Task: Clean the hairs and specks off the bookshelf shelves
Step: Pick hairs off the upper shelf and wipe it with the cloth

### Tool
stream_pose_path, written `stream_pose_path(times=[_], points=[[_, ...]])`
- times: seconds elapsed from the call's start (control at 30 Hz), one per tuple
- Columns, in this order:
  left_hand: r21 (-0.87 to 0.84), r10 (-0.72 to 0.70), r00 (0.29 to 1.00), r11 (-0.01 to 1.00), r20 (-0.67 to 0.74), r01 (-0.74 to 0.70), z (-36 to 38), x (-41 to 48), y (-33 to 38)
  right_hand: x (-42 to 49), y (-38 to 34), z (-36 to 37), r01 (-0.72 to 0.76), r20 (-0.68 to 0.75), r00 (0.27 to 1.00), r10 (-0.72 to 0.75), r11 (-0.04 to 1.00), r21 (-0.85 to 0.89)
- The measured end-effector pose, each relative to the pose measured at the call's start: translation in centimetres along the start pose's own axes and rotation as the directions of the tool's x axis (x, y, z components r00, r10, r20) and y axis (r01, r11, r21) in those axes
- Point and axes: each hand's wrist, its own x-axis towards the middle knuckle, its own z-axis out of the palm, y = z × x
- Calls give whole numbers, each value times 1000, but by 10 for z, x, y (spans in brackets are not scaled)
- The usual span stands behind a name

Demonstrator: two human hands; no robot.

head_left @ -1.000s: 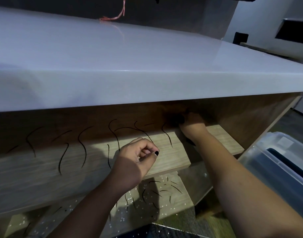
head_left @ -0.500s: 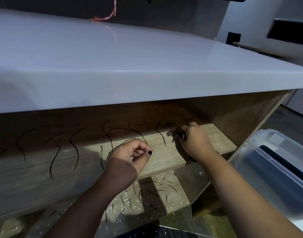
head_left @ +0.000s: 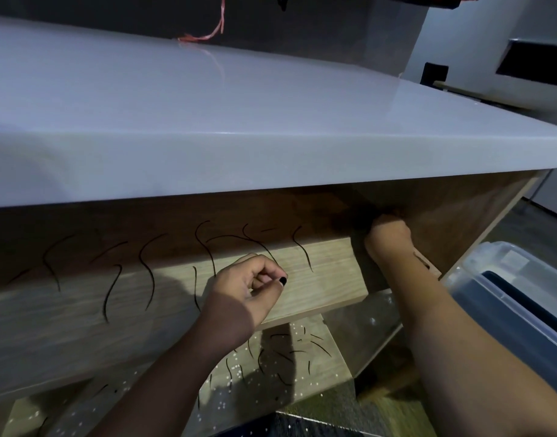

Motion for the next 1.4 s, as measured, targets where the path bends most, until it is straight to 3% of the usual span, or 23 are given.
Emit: stream_pose_path(times=[0.17, 0.3, 0.43, 0.7, 0.83, 0.93, 1.0, 1.1, 1.2, 1.3, 1.4], points=[[27, 13, 1000, 1000, -1, -13, -1, 0, 2, -31, -41, 16, 251, -69, 966, -248, 967, 48], [12, 13, 1000, 1000, -7, -13, 0, 0, -1, -37, -54, 27, 427, -78, 901, -428, 904, -21], [12, 11, 1000, 1000, 4, -11, -1, 0, -1, -11, -34, 30, 325, -56, 945, -323, 945, 36], [103, 40, 999, 994, 33, -43, 0, 0, 0, 18, -4, 9, 116, 13, 993, -116, 989, -86], [167, 69, 996, 983, 51, -77, 0, -3, 1, 10, -9, -3, 166, 45, 985, -166, 986, 10], [126, 116, 993, 985, 34, -120, -2, -7, 4, -30, -26, -13, 320, -108, 947, -303, 920, 226], [55, 96, 995, 994, 18, -97, -4, -8, 7, -66, -37, -20, 386, -122, 922, -367, 856, 345], [-7, 76, 997, 997, -21, -76, -11, -7, 9, -105, -40, -17, 532, -137, 846, -515, 805, 261], [35, 103, 994, 994, -26, -102, -14, -10, 7, -117, -39, -6, 604, -144, 796, -588, 788, 122], [153, 170, 986, 974, 3, -168, -13, -13, 3, -109, -44, 1, 606, -173, 790, -588, 791, 80], [153, 212, 977, 965, 18, -213, -14, -15, 0, -90, -54, 4, 595, -189, 795, -577, 802, 57]])
